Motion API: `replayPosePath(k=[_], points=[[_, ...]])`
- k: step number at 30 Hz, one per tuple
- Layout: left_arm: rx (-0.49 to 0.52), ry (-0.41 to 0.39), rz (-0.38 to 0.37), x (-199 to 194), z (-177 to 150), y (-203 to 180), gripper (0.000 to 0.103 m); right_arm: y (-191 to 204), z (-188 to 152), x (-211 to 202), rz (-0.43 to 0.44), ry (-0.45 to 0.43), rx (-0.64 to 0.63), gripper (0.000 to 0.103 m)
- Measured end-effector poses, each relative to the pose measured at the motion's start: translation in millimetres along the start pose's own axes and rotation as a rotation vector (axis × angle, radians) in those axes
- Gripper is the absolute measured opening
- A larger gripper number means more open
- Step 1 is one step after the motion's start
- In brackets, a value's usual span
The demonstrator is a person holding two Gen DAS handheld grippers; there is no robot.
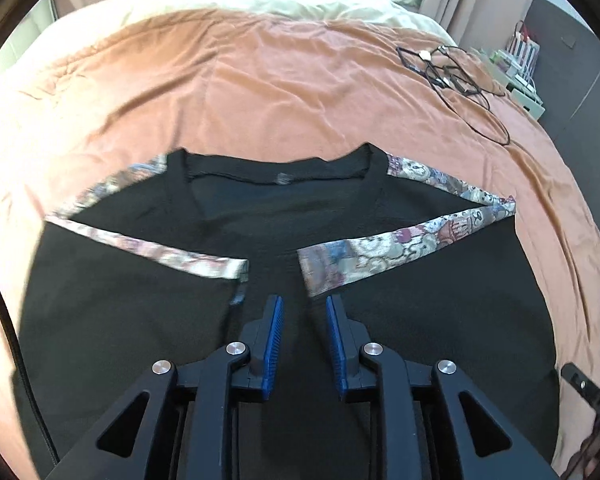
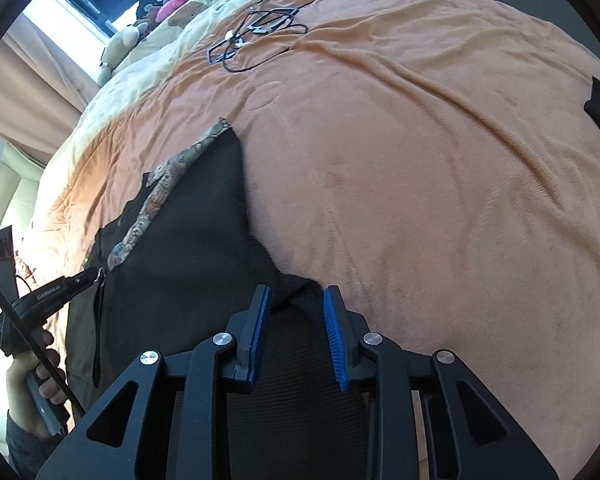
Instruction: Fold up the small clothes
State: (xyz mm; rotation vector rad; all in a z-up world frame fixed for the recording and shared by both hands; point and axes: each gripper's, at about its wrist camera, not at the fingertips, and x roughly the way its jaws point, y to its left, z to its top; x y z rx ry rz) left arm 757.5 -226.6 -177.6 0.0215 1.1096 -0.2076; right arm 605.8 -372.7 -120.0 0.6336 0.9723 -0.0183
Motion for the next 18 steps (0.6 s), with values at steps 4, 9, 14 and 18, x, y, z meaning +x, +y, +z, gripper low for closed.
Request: replayPosePath(k=[4,9,14,18], points=[[-0.007,-0.002,0.031,-25.0,-5.5,20.9,0.024,7.4,0.7,0.0,0.009,0.009,-0.024,0.034],[-0.030,0.013,0.059,-45.9,-17.3,46.7,0.025,19.8,1.4,-9.4,0.030,-0.015,-0.054,0.056],[-0.048,0.018,0.063,-73.9,-34.6,67.3,0.033,31.5,-2.8,-18.6,0.043,-0.009,-0.077,0.056],[-0.034,-0.009,0.069,-110.0,-47.2,77.8,0.057,44.0,-13.9,-35.1,0.035,-0.024,-0.129,0.073]])
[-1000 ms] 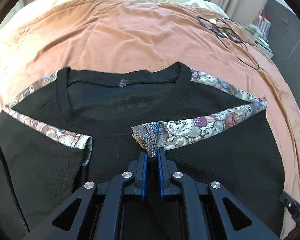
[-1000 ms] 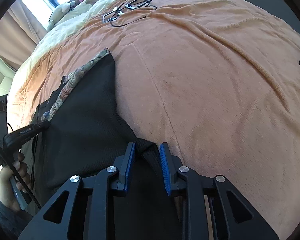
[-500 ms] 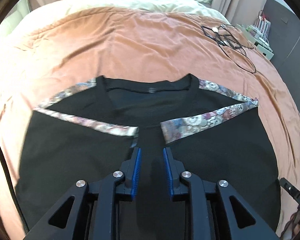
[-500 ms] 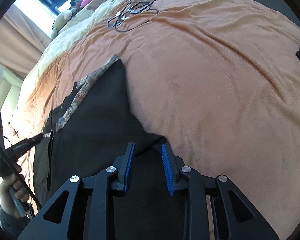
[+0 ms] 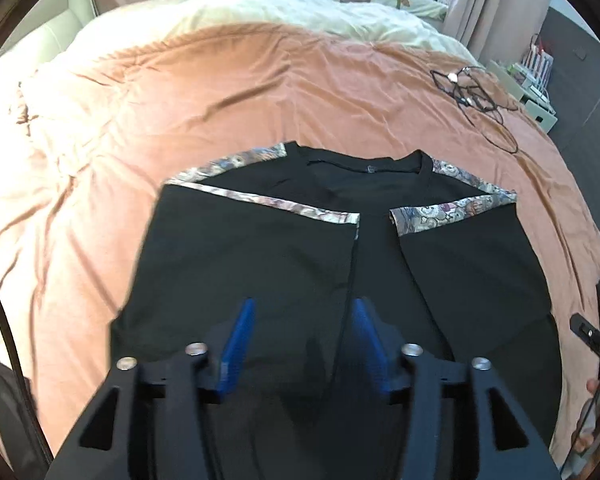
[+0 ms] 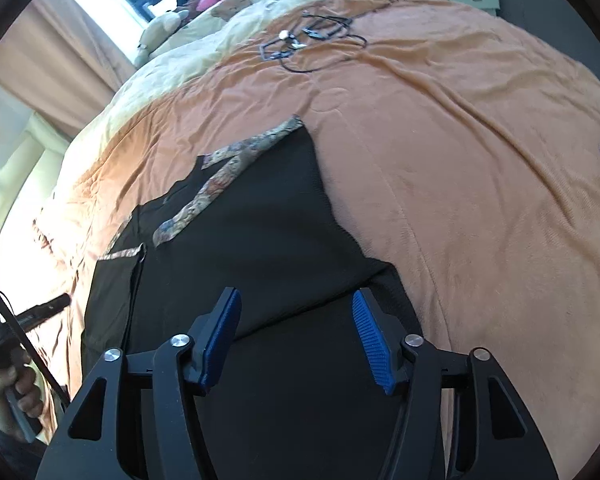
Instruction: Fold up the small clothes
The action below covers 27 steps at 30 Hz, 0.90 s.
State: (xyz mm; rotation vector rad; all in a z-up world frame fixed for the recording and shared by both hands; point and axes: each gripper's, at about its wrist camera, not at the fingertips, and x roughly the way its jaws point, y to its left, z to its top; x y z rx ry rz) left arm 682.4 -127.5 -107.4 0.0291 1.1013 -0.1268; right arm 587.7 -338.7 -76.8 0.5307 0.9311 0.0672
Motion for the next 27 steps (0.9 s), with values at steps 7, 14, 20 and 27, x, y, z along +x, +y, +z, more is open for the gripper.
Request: replayPosePath(k=[7,14,20,27], points=[[-0.005,-0.075,-0.017,-78.4,-22.4,30.0,0.080,25.7,-19.5,-46.9,-0.047,-0.078,-0.091,0.088],[-0.064,-0.171,-0.051,-148.1,-60.2,64.3,0.092,47.1,-64.1,-90.2,-0.086,-0.130,-0.134,0.103],[-0.083,-0.251,-0.047,-191.6,-97.8,82.1,0.092,57.2,-98.6,-140.3,-0.056,-0.176,-0.157,0.103],[-0.087,-0.349,-0.005,-241.6,-143.9,94.8,0.092,45.0,-123.6,-198.3,-0.051,-0.234,-0.200,0.103]])
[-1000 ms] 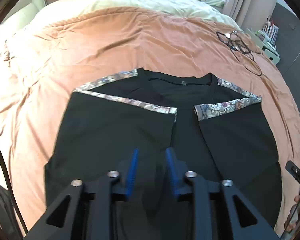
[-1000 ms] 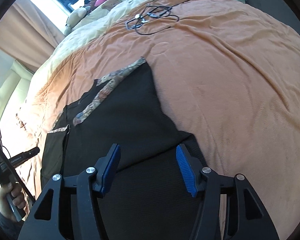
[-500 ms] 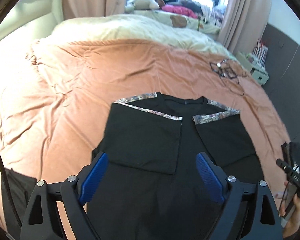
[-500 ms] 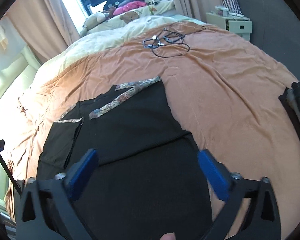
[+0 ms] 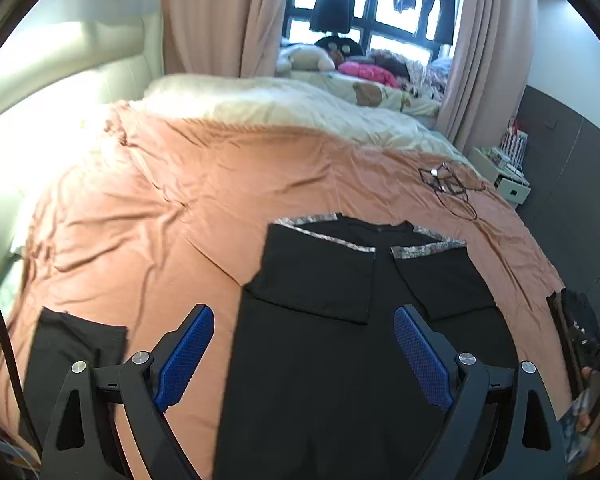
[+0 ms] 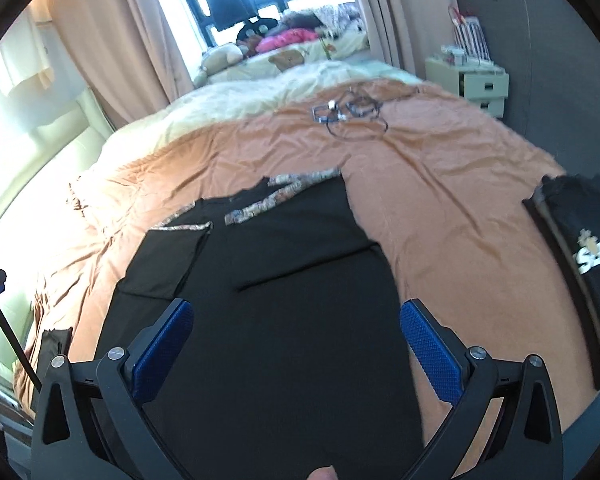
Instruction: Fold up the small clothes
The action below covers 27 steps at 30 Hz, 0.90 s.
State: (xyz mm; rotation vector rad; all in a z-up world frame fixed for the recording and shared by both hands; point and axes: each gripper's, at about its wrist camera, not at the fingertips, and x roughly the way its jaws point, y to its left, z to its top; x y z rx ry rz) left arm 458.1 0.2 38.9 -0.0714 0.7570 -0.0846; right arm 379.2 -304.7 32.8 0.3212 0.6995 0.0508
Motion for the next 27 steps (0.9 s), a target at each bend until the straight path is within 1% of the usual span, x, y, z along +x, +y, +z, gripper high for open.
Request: replayPosePath(k=[1,3,9,12,15,18,23,27], points=[[0.003,-0.015,0.007,-7.4,-3.0,1.0,0.092,-1.6,-2.5,-7.2,-0.011,-0.009,-0.004,0.103],[0.002,-0.043,0.016,-23.3,-10.1,3.0,0.092,-3.7,-9.2,-26.1,-0.004,-0.023,-0.009,0.103],[0.028,-0.101,0.014,-70.4,-38.0,6.0,0.092,-8.6,-30.0,-71.4,-0.010,-0.065,-0.056,0.103],[0.019,-0.107,0.002,-85.2,-50.0,8.8,0.092,-10.9,-42.5,-90.0,-0.008,-0.077,-0.087,0.103],[-0.024,-0.118,-0.032,-102.0,-66.4,16.4,0.092,-21.9,-53.3,-105.9,0.036,-0.079,-0.087,0.103],[-0.040,-0.126,-0.035,-113.3,-78.8,19.8,0.092,-36.5,-61.5,-117.5,0.064,-0.091,-0.089,0.103],[-0.045,-0.141,-0.009,-133.4,-103.6,26.9,0.092,-54.3,-88.7,-145.2,0.051,-0.164,-0.126,0.103],[-0.093,-0.141,-0.013,-145.1,-127.4,39.0,0.092,-60.3,-116.6,-156.6,0.025,-0.181,-0.161,0.103]])
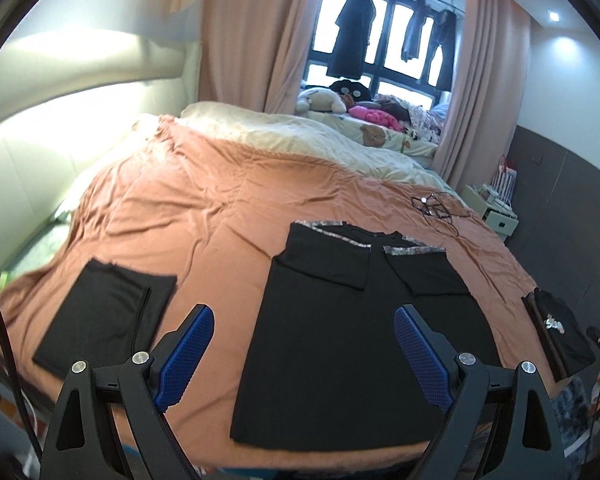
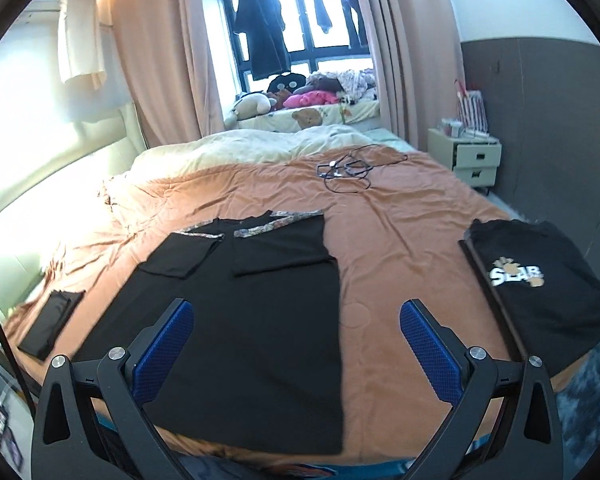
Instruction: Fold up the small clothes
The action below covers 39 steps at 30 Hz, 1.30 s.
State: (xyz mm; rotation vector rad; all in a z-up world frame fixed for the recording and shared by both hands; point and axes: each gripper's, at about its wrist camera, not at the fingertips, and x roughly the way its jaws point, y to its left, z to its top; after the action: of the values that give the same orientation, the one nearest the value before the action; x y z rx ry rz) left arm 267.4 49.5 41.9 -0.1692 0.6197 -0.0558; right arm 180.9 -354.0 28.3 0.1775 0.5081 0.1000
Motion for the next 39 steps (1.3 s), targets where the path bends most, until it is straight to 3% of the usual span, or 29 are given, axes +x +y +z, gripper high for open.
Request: replayPosePath(k=[6,15,19,31,37,39], points=[[0.036,-0.002,0.035,-12.9,-35.5,12.3,0.092,-6.5,-29.3,-19.4,-0.015,0.010,-0.002,0.103],[-0.010,0.008,0.047,-23.7,-85.3,40.8,0.092,-14.3,-58.4,-35.3,-0.044,0.035,0.012,0.103],[-0.033,0.018,0.049,-26.5,-106.5,46.9,0.092,-18.5,-68.3,-32.0,-0.016,0.060,0.021,0.103],[-0.054,0.109,0.001,9.1,-158.5,49.8,0.096,-31.4,-100.4,-3.4,0.036,0.144,0.092,0.103],[-0.127,0.166,-0.049,38.3,-176.9,57.5,0.095,-31.7,-106.5,20.6,0.054,0.197,0.126,0.094],[-0.162,0.181,-0.063,45.9,-184.4,60.6,0.091,-32.1,-110.1,31.8,0.069,0.227,0.138,0.079]])
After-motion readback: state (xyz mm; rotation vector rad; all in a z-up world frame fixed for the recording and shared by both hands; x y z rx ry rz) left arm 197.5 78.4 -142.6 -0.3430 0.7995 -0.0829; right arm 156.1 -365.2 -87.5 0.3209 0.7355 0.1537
